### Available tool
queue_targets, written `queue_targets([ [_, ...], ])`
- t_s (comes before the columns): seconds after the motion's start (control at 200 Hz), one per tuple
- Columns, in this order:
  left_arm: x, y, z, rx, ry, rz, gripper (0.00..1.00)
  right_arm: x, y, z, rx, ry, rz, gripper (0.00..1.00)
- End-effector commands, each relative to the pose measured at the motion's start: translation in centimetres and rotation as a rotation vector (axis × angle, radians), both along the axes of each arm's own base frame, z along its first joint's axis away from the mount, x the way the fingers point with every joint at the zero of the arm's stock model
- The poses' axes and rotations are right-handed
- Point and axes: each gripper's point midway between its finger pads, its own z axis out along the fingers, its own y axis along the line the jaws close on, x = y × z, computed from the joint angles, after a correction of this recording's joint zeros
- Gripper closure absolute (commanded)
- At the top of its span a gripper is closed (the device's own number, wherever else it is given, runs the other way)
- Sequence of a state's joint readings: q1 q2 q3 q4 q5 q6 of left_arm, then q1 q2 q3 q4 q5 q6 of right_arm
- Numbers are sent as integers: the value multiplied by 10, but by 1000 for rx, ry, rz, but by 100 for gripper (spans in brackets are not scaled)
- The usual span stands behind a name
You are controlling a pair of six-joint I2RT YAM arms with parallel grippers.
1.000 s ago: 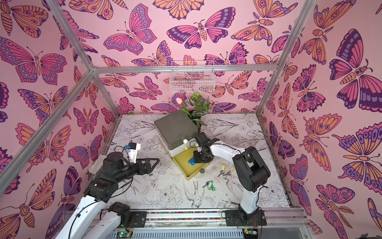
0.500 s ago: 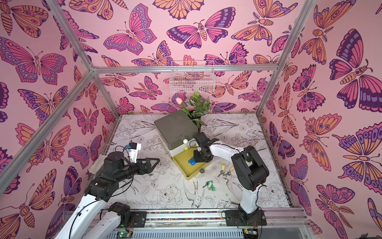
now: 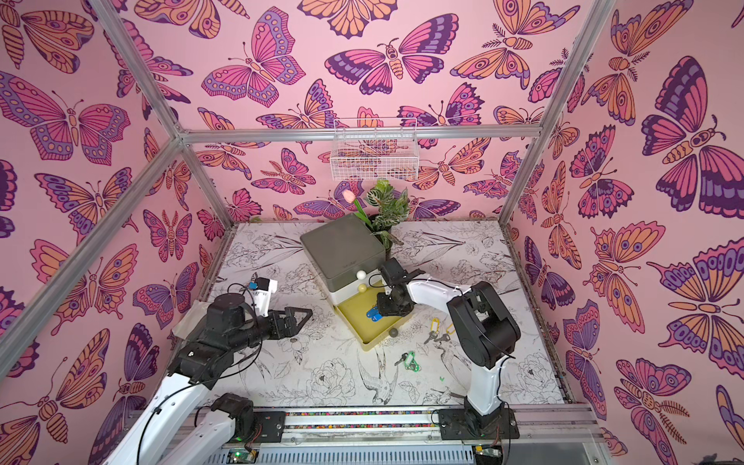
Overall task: Take the keys out of the drawer
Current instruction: Pick up the key from the drawer.
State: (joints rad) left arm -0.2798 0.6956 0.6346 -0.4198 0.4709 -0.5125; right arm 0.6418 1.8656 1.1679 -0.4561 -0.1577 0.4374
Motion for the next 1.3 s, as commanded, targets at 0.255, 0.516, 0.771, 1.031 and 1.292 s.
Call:
queue_targets([
  [0.255,0,2,-6,12,11,2,1,15,5,1,0,-52,10,87],
  [0.516,0,3,-9,13,16,7,1,18,3,16,5,-92,5,94],
  [0.771,-1,3,-7,6,12,13,0,14,-2,44,32,-135,-16,95],
  [1.031,4,3,4,-19,-12,25,1,8,-5,76,76,-172,-24,95],
  [1.292,4,2,14,-62,-22,38,1,-3,-16,121,113,-232,-42,95],
])
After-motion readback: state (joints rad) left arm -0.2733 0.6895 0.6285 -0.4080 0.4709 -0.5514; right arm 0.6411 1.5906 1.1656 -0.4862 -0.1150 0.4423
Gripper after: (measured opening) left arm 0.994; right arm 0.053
